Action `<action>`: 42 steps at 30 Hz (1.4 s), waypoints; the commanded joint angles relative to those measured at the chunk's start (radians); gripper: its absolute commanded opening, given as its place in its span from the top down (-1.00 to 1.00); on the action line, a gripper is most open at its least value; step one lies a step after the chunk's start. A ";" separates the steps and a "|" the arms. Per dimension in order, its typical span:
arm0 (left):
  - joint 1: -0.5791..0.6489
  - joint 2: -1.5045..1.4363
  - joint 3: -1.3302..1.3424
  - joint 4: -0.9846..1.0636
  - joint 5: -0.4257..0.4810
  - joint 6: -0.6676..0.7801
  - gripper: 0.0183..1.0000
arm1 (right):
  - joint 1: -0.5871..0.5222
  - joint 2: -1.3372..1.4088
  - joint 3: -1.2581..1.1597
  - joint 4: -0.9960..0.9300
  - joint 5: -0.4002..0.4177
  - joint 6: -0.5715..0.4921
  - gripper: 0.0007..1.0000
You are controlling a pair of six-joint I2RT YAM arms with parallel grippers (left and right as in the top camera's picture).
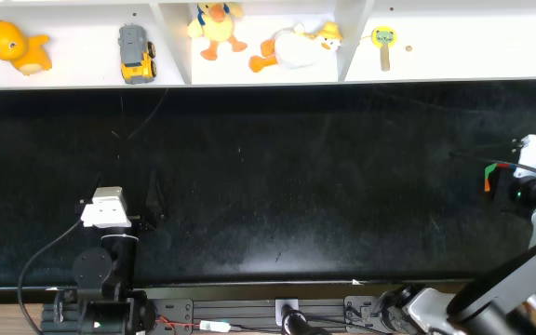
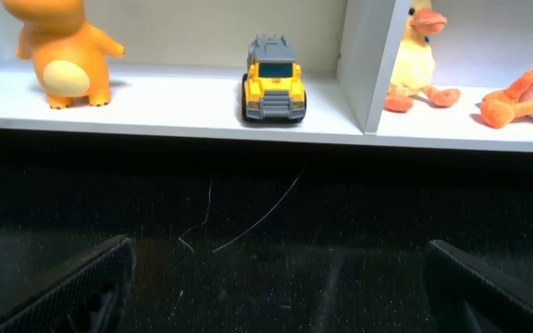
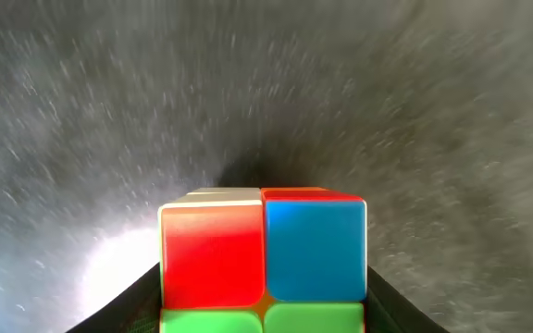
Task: Store Toys
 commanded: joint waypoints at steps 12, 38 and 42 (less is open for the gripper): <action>-0.006 -0.012 -0.002 -0.002 0.010 -0.018 -1.00 | 0.237 -0.054 0.187 0.107 -0.025 0.299 0.01; -0.006 -0.012 -0.002 -0.002 0.010 -0.018 -1.00 | 0.397 0.340 0.621 0.098 -0.025 0.458 -1.00; -0.006 -0.012 -0.002 -0.002 0.010 -0.018 -1.00 | 0.397 0.311 0.618 0.047 -0.024 0.465 -0.99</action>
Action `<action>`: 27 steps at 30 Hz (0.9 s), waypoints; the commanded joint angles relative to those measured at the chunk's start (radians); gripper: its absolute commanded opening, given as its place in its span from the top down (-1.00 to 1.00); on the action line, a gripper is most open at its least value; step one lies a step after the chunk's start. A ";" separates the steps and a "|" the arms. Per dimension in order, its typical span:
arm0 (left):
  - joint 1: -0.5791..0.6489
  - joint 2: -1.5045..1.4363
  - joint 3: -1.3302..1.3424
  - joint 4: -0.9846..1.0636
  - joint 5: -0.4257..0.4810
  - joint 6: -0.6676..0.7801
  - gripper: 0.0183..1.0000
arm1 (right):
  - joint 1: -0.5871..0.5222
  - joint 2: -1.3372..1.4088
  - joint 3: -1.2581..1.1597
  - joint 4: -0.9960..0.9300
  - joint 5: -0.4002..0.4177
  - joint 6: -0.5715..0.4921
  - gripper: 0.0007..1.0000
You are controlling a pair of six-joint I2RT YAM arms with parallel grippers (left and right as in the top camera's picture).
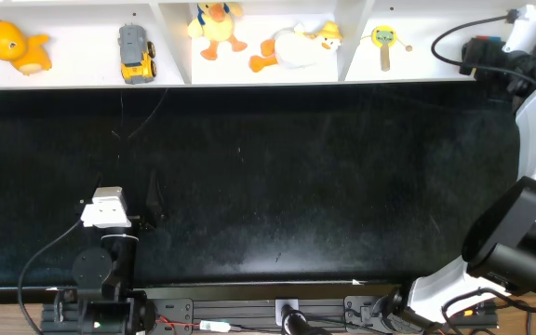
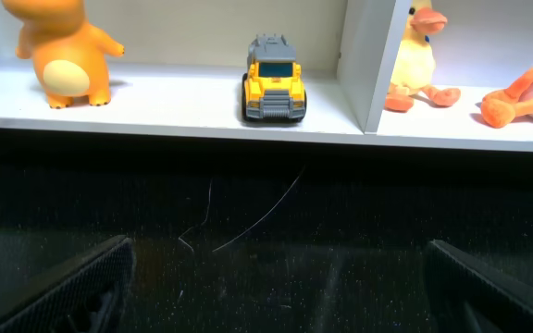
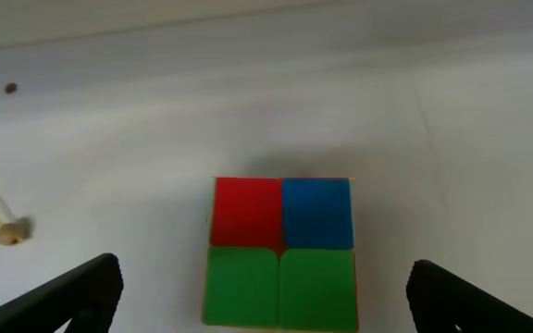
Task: Store Toys
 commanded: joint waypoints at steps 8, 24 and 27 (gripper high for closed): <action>-0.006 -0.012 -0.002 -0.002 0.010 -0.018 -1.00 | 0.001 -0.376 -0.345 0.034 0.108 0.017 -0.99; -0.006 -0.012 -0.002 -0.002 0.010 -0.018 -1.00 | 0.311 -1.281 -1.278 0.513 0.133 0.031 -1.00; -0.006 -0.012 -0.002 -0.002 0.010 -0.018 -1.00 | 0.314 -1.442 -1.394 0.538 0.133 0.121 -0.99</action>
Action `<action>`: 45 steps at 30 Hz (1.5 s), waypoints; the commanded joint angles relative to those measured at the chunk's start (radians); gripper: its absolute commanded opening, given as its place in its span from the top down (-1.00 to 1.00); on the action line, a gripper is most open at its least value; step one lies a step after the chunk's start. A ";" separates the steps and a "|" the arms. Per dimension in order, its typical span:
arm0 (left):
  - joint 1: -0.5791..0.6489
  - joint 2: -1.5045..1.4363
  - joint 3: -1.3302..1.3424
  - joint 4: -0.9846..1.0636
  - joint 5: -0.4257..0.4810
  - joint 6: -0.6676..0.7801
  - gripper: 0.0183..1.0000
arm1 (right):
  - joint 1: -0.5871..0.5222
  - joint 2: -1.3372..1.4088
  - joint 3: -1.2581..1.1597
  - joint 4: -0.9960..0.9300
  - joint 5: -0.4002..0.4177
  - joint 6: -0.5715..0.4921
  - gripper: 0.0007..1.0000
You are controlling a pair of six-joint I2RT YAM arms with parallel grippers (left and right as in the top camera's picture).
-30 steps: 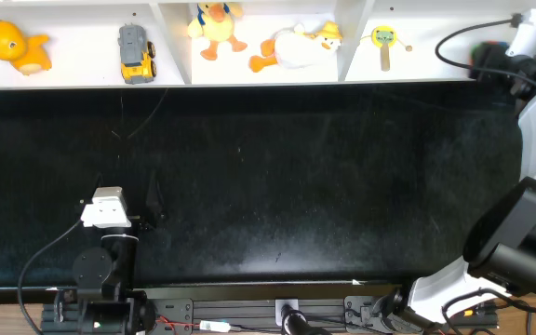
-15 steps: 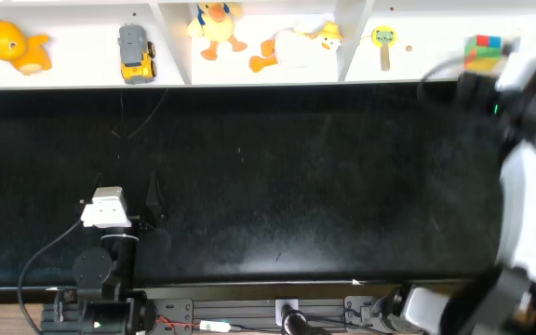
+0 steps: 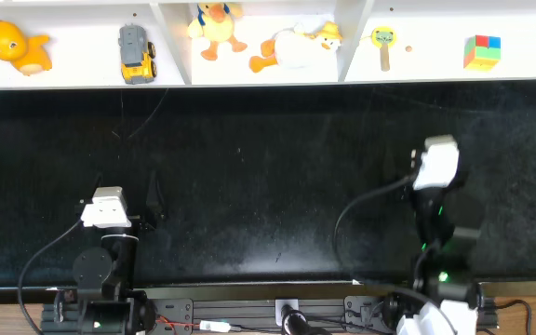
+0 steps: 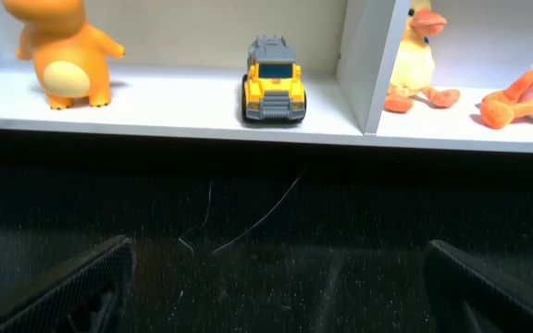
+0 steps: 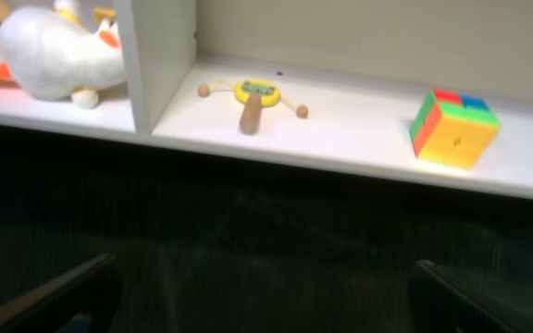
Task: Store Toys
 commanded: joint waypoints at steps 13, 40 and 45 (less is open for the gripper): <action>-0.006 -0.012 -0.002 -0.002 0.010 -0.018 -1.00 | 0.083 -0.570 -0.222 -0.101 0.001 0.118 -0.99; -0.006 -0.012 -0.002 -0.002 0.010 -0.018 -1.00 | 0.080 -0.568 -0.222 -0.104 0.005 0.118 -0.99; -0.006 -0.012 -0.002 -0.002 0.010 -0.018 -1.00 | 0.080 -0.568 -0.222 -0.104 0.005 0.118 -0.99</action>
